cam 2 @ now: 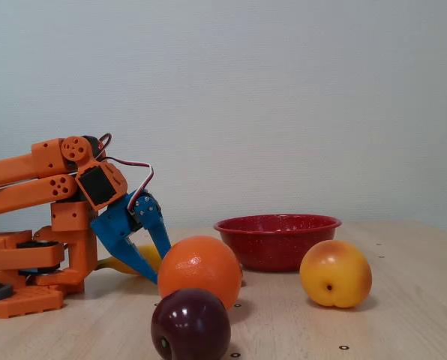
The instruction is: Put banana in the red bowl.
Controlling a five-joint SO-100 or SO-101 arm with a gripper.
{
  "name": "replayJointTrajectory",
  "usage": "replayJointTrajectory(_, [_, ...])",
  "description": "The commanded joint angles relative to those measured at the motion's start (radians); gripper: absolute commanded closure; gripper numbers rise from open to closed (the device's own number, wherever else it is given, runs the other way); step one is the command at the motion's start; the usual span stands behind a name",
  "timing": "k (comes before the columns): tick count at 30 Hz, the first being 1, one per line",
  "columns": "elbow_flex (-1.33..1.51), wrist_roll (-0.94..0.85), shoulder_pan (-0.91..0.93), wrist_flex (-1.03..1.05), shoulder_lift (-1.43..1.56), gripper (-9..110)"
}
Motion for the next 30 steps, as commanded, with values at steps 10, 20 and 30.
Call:
replayJointTrajectory(10, [-0.1,-0.173,-0.029,0.008,-0.115,101])
replayJointTrajectory(20, [-0.227,-0.284,-0.046,-0.011,-0.222,102])
replayJointTrajectory(30, [-0.391,-0.459,-0.057,0.015,-0.353,102])
